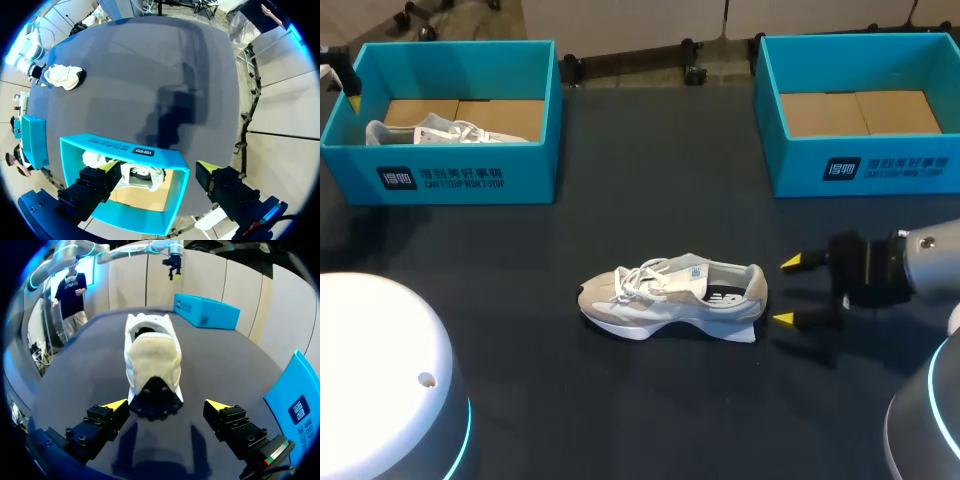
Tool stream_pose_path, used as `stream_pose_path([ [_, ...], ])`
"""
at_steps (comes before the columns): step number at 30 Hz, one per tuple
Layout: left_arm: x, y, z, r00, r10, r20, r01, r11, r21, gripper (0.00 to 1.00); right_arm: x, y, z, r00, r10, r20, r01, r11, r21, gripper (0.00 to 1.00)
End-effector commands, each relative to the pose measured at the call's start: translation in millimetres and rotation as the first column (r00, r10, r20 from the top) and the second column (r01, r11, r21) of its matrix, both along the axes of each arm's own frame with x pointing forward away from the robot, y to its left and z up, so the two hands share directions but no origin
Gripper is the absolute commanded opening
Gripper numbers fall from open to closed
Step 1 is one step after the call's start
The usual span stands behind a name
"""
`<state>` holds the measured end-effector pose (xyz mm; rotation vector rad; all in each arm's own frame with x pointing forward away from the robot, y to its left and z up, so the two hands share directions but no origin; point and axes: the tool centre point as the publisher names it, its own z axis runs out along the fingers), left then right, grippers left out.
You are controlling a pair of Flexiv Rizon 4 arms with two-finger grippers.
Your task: Take the shoe out of the shoebox, open the shoe tongue, remove and reinsert the insole, then place the shoe into the shoebox
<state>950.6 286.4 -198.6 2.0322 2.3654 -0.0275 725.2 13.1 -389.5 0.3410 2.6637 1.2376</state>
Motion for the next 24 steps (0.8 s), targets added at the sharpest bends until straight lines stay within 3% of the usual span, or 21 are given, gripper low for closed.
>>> stream_pose_path([
  [1, -1.6, 0.0, -0.1, 1.000, 0.000, 0.004, 0.000, 1.000, 0.002, 1.00, 0.6, 12.3, -3.0, 1.000, -0.013, 0.012, 0.013, 1.000, -0.001, 1.00],
  [24, -1.6, 0.0, -0.1, 1.000, 0.000, 0.004, 0.000, 1.000, 0.002, 1.00, 7.7, 57.3, -18.2, 0.997, 0.068, 0.027, -0.070, 0.994, 0.085, 1.00],
])
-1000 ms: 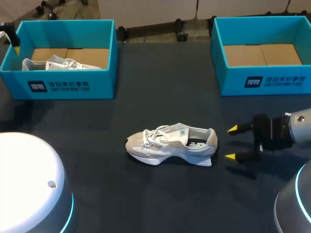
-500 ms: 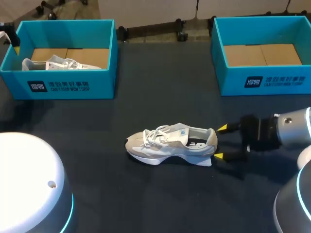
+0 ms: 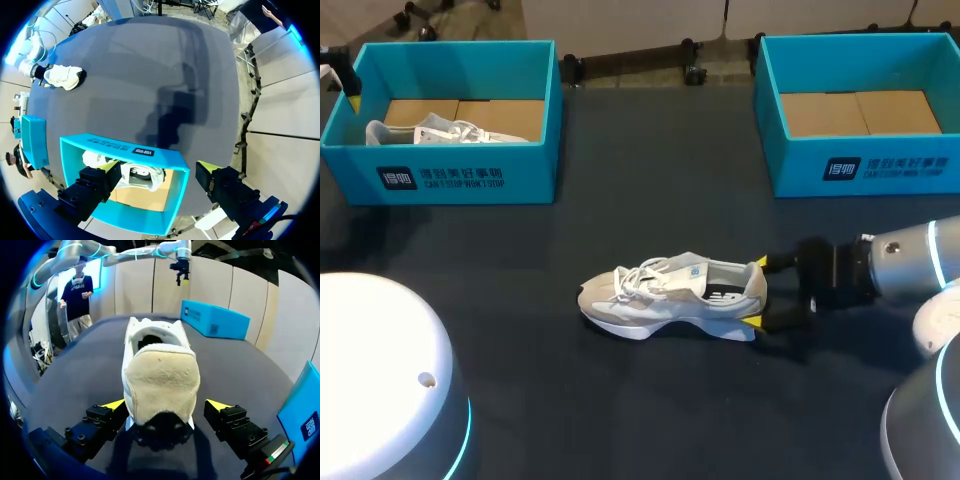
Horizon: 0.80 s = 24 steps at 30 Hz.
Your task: Take the shoe out of the shoebox, open the shoe tongue, remove and reinsert the insole, then place the shoe into the shoebox
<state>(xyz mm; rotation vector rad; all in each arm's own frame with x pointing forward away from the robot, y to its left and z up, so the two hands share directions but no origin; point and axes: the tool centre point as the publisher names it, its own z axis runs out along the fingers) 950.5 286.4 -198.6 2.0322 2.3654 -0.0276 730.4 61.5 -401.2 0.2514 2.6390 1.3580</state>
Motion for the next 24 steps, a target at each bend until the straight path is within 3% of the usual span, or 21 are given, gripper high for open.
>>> stream_pose_path([
  [1, -1.6, 0.0, -0.1, 1.000, 0.000, 0.004, 0.000, 1.000, 0.002, 1.00, 2.4, 9.7, -7.0, 1.000, 0.006, 0.005, -0.006, 1.000, 0.011, 1.00],
  [24, -1.6, 0.0, -0.1, 1.000, 0.000, 0.004, 0.000, 1.000, 0.002, 1.00, 5.1, 22.4, -23.2, 0.998, 0.055, -0.019, -0.054, 0.998, 0.046, 1.00],
])
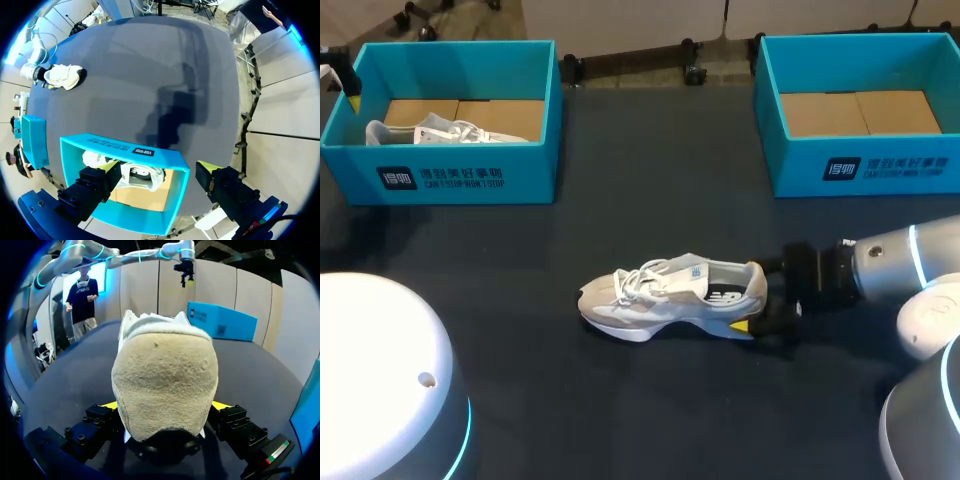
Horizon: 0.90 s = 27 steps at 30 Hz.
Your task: Take the shoe out of the shoebox, open the shoe tongue, remove and reinsert the insole, then place the shoe into the shoebox
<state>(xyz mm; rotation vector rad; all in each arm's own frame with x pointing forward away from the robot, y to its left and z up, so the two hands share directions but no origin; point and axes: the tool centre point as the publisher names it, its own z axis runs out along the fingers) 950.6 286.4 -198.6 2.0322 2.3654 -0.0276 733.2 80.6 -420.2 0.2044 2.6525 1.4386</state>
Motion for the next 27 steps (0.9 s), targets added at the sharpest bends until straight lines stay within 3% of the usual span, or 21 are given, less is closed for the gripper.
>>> stream_pose_path([
  [1, -1.6, 0.0, -0.1, 1.000, 0.000, 0.004, 0.000, 1.000, 0.002, 1.00, 1.8, 3.8, -5.1, 1.000, 0.004, -0.001, -0.004, 1.000, 0.002, 1.00],
  [2, -1.6, 0.0, -0.1, 1.000, 0.000, 0.004, 0.000, 1.000, 0.002, 1.00, 1.5, 4.2, -5.5, 1.000, 0.005, -0.002, -0.005, 1.000, 0.002, 0.69],
  [3, -1.6, 0.0, -0.1, 1.000, 0.000, 0.004, 0.000, 1.000, 0.002, 1.00, 1.2, 4.3, -5.6, 1.000, 0.006, -0.003, -0.006, 1.000, 0.002, 0.45],
  [4, -1.6, 0.0, -0.1, 1.000, 0.000, 0.004, 0.000, 1.000, 0.002, 1.00, 1.0, 4.4, -5.7, 1.000, 0.007, -0.004, -0.007, 1.000, 0.002, 0.38],
  [6, -1.6, 0.0, -0.1, 1.000, 0.000, 0.004, 0.000, 1.000, 0.002, 1.00, -0.1, 4.5, -5.2, 1.000, 0.005, -0.005, -0.005, 1.000, -0.004, 0.00],
  [27, -1.6, 0.0, -0.1, 1.000, 0.000, 0.004, 0.000, 1.000, 0.002, 1.00, 9.2, -7.7, -1.3, 0.999, 0.044, 0.002, -0.044, 0.998, -0.033, 0.00],
])
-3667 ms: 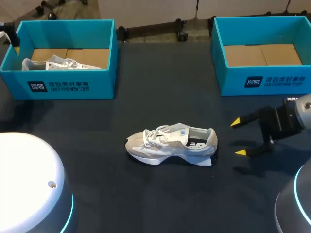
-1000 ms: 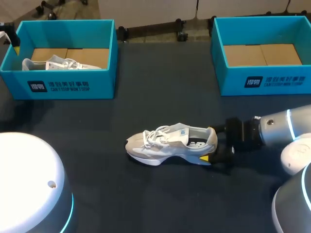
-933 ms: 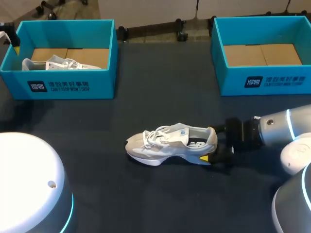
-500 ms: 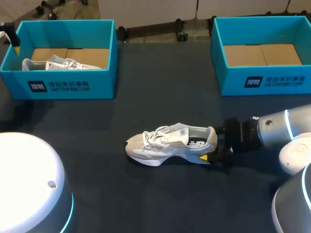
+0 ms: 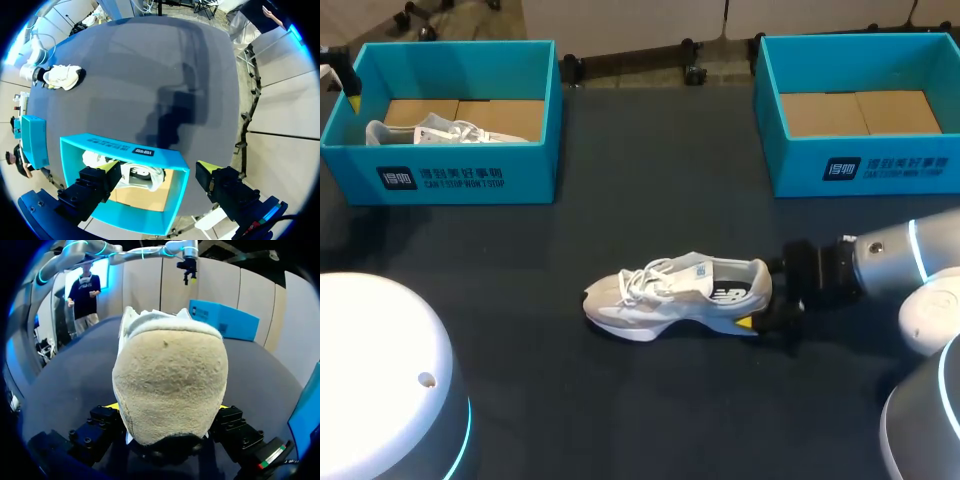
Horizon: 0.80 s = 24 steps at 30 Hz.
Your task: Take the shoe out of the shoebox, open the shoe tongue, remove and reinsert the insole, then place the shoe into the shoebox
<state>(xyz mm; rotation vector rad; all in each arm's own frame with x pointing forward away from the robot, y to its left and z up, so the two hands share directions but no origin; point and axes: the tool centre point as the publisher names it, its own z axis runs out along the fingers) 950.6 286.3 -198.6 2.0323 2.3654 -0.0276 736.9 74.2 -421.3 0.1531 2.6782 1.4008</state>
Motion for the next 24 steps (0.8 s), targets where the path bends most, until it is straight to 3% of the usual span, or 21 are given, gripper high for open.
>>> stream_pose_path([
  [1, -1.6, 0.0, -0.1, 1.000, 0.000, 0.004, 0.000, 1.000, 0.002, 1.00, 5.5, -0.3, -0.9, 1.000, 0.016, -0.009, -0.016, 1.000, 0.001, 0.00],
  [24, -1.6, 0.0, -0.1, 1.000, 0.000, 0.004, 0.000, 1.000, 0.002, 1.00, 1.6, 17.7, -0.1, 1.000, 0.008, 0.004, -0.008, 1.000, 0.011, 0.00],
])
